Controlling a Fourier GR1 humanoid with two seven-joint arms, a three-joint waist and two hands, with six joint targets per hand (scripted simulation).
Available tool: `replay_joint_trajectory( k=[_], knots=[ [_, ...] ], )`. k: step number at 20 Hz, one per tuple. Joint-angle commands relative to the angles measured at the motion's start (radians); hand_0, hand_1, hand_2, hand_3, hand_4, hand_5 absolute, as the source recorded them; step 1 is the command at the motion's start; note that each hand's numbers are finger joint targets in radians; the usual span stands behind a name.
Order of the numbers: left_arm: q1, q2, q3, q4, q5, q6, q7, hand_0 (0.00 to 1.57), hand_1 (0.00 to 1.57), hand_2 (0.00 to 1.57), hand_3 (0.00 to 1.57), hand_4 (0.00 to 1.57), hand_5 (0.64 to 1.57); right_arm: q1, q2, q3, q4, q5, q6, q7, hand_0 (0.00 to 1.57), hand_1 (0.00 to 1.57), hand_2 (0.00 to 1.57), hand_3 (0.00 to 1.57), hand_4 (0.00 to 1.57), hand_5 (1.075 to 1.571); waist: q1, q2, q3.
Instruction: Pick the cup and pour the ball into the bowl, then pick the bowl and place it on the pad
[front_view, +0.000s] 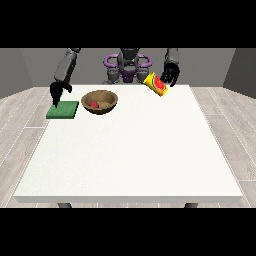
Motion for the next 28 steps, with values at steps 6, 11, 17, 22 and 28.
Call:
replay_joint_trajectory(
  k=[6, 11, 17, 22, 28],
  knots=[
    [0.143, 0.033, 0.254, -0.030, 0.513, 0.060, -0.495, 1.18, 1.18, 1.07, 0.72, 1.41, 1.564, -0.017, -0.018, -0.064, -0.036, -0.069, 0.031, -0.059, 0.00, 0.00, 0.42, 0.24, 0.68, 1.550, 0.101, 0.227, 0.0042],
    [0.126, -0.039, 0.287, 0.087, 0.718, -0.172, -0.549, 0.00, 0.00, 0.00, 0.00, 0.00, 0.977, -0.089, -0.016, -0.077, -0.098, -0.099, -0.002, -0.027, 0.00, 0.00, 0.30, 0.00, 0.11, 1.533, 0.089, 0.327, 0.0034],
    [0.071, 0.022, 0.368, 0.149, 0.803, -0.281, -0.511, 0.00, 0.00, 0.00, 0.00, 0.00, 0.648, -0.127, 0.045, -0.011, -0.104, -0.055, -0.084, 0.053, 0.00, 0.00, 0.00, 0.00, 0.00, 1.571, 0.029, 0.226, 0.0077],
    [0.107, 0.000, 0.362, 0.164, 0.789, -0.240, -0.613, 0.00, 0.00, 0.00, 0.00, 0.00, 0.674, -0.162, 0.112, -0.010, -0.080, -0.082, -0.077, 0.066, 0.00, 0.00, 0.00, 0.00, 0.00, 1.568, 0.012, 0.257, 0.0078],
    [0.171, -0.033, 0.417, 0.347, 0.794, -0.164, -0.607, 0.00, 0.00, 0.00, 0.00, 0.00, 0.667, -0.188, 0.116, 0.036, -0.172, -0.106, -0.076, 0.294, 0.00, 0.00, 0.00, 0.00, 0.00, 1.567, -0.140, 0.031, 0.0056]
  ],
)
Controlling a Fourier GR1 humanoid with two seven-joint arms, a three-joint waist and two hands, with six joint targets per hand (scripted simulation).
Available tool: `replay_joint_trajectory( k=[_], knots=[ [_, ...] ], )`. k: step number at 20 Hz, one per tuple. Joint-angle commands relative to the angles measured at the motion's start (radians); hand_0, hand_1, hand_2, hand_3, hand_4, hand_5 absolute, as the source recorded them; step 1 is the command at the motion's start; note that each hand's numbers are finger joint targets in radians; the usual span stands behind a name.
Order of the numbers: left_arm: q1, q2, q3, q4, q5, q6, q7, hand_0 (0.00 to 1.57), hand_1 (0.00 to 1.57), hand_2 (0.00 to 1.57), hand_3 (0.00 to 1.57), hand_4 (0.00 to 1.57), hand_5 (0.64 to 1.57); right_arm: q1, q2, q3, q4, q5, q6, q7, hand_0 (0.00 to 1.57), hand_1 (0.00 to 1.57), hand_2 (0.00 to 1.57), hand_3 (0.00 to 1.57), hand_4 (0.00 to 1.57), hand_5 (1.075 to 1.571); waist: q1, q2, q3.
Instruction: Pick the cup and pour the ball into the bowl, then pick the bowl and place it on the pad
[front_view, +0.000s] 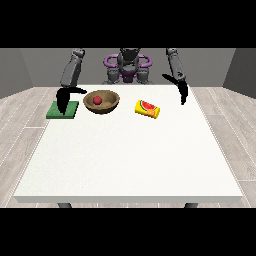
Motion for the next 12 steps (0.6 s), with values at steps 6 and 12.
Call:
replay_joint_trajectory(
  k=[6, 12],
  knots=[
    [0.098, 0.027, 0.019, 0.047, 0.020, -0.019, 0.029, 0.00, 0.00, 0.00, 0.00, 0.00, 0.702, 0.051, 0.134, 0.087, -0.003, 0.026, -0.073, 0.117, 0.00, 0.00, 0.00, 0.00, 0.00, 1.570, -0.081, -0.184, 0.0095],
    [0.090, 0.021, 0.002, 0.000, 0.030, -0.037, 0.019, 0.00, 0.00, 0.00, 0.00, 0.00, 0.694, -0.023, 0.175, 0.088, 0.063, 0.026, -0.111, 0.101, 0.00, 0.00, 0.00, 0.00, 0.00, 1.571, -0.051, -0.131, 0.0097]
  ],
)
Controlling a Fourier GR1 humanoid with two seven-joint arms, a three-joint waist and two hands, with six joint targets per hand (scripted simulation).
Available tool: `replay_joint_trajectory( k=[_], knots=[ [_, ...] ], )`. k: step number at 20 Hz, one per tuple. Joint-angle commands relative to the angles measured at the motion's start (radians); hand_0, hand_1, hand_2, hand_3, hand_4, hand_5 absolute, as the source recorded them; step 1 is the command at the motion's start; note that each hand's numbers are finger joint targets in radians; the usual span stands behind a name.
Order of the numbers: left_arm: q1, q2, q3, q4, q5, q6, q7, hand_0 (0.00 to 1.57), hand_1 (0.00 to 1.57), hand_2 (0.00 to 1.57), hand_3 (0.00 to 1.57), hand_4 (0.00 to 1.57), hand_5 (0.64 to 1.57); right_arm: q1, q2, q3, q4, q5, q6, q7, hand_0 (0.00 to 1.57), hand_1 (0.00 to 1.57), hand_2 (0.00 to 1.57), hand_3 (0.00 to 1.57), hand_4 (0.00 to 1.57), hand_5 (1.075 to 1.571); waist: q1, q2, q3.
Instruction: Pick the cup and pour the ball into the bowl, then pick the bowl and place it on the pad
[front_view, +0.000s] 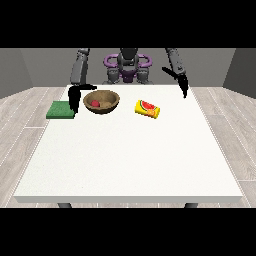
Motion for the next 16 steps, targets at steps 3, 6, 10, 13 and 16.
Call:
replay_joint_trajectory(
  k=[3, 6, 10, 13, 16],
  knots=[
    [-0.051, 0.002, -0.010, -0.103, 0.022, -0.016, 0.078, 0.00, 0.00, 0.00, 0.00, 0.00, 0.704, -0.065, -0.010, -0.042, 0.095, -0.026, -0.005, -0.057, 0.00, 0.00, 0.00, 0.00, 0.00, 1.569, 0.042, 0.074, 0.0009],
    [-0.017, 0.019, -0.032, -0.136, 0.015, -0.055, 0.026, 0.00, 0.00, 0.00, 0.00, 0.00, 0.697, -0.051, -0.011, -0.060, 0.089, -0.036, -0.022, -0.077, 0.00, 0.00, 0.00, 0.00, 0.00, 1.569, 0.100, 0.107, 0.0013],
    [-0.028, 0.011, -0.043, -0.138, -0.001, -0.040, 0.022, 0.00, 0.00, 0.00, 0.00, 0.00, 0.683, -0.021, 0.059, -0.040, 0.097, -0.013, -0.158, -0.003, 0.00, 0.00, 0.00, 0.00, 0.47, 1.551, 0.127, 0.119, 0.0000],
    [-0.086, 0.012, -0.068, -0.160, -0.004, -0.070, 0.029, 0.00, 0.00, 0.00, 0.00, 0.00, 0.701, 0.055, 0.000, 0.108, 0.098, 0.189, -0.266, 0.028, 1.57, 1.57, 1.57, 1.57, 1.01, 1.532, 0.173, 0.178, -0.0031],
    [-0.117, 0.006, -0.081, -0.187, -0.012, -0.064, 0.023, 0.00, 0.00, 0.00, 0.00, 0.00, 0.714, 0.135, -0.096, 0.173, 0.066, 0.324, -0.392, -0.051, 1.57, 1.57, 1.57, 1.57, 1.20, 1.559, 0.221, 0.238, -0.0071]
  ],
)
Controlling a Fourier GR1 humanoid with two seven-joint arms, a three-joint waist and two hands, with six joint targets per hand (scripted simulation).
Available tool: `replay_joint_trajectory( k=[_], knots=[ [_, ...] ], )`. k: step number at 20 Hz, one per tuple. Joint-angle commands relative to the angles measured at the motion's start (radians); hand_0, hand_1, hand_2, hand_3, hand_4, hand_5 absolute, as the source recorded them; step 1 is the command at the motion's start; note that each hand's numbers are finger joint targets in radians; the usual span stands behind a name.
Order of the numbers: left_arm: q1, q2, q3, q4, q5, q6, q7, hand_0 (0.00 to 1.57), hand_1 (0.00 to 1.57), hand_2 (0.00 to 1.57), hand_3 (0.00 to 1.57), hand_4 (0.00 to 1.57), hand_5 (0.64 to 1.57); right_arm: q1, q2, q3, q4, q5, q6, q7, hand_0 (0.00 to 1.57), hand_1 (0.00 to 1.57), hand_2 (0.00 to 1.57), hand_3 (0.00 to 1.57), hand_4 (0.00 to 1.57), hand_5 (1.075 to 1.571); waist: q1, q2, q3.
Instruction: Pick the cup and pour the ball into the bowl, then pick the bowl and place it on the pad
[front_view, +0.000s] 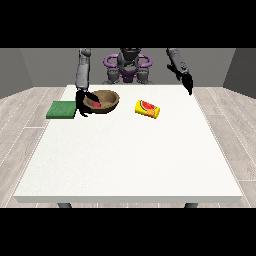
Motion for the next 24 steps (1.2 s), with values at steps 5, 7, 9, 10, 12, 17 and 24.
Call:
replay_joint_trajectory(
  k=[5, 7, 9, 10, 12, 17, 24],
  knots=[
    [-0.055, 0.002, -0.046, -0.054, -0.019, -0.032, 0.001, 0.00, 0.00, 0.00, 0.00, 0.00, 0.716, 0.118, -0.162, 0.104, 0.064, 0.255, -0.320, 0.107, 1.57, 1.57, 1.57, 1.57, 1.30, 1.568, 0.142, 0.133, 0.0582],
    [-0.084, -0.008, -0.040, -0.043, -0.015, -0.023, 0.006, 0.00, 0.00, 0.00, 0.00, 0.00, 0.716, 0.107, -0.201, 0.109, 0.029, 0.275, -0.347, 0.159, 1.57, 1.57, 1.57, 1.57, 1.29, 1.570, 0.147, 0.133, 0.0566],
    [-0.077, -0.021, -0.056, -0.028, -0.013, -0.042, 0.031, 0.00, 0.00, 0.00, 0.00, 0.00, 0.716, 0.088, -0.234, 0.092, 0.009, 0.252, -0.330, 0.267, 1.57, 1.57, 1.57, 1.57, 1.24, 1.571, 0.160, 0.097, 0.0575],
    [-0.063, 0.002, -0.051, -0.019, -0.015, -0.057, 0.020, 0.00, 0.00, 0.00, 0.00, 0.00, 0.713, 0.091, -0.236, 0.090, -0.002, 0.244, -0.326, 0.303, 1.57, 1.57, 1.57, 1.57, 1.20, 1.571, 0.166, 0.079, 0.0589],
    [-0.047, -0.015, -0.059, 0.006, -0.022, -0.048, 0.027, 0.00, 0.00, 0.00, 0.00, 0.00, 0.711, 0.090, -0.235, 0.114, -0.029, 0.252, -0.322, 0.400, 1.57, 1.57, 1.57, 1.57, 1.18, 1.571, 0.160, 0.028, 0.0593],
    [0.010, 0.001, 0.009, 0.116, 0.011, -0.035, -0.001, 0.00, 0.00, 0.00, 0.00, 0.00, 0.709, 0.073, -0.316, 0.221, -0.133, 0.324, -0.216, 0.626, 1.57, 1.57, 1.57, 1.57, 1.22, 1.570, 0.058, -0.106, 0.0619],
    [0.070, -0.023, 0.044, 0.197, 0.023, 0.009, 0.016, 0.00, 0.00, 0.00, 0.00, 0.00, 0.729, -0.016, -0.615, 0.349, -0.286, 0.461, 0.051, 0.793, 1.57, 1.57, 1.57, 1.57, 1.57, 1.571, -0.061, -0.264, 0.0619]
  ],
)
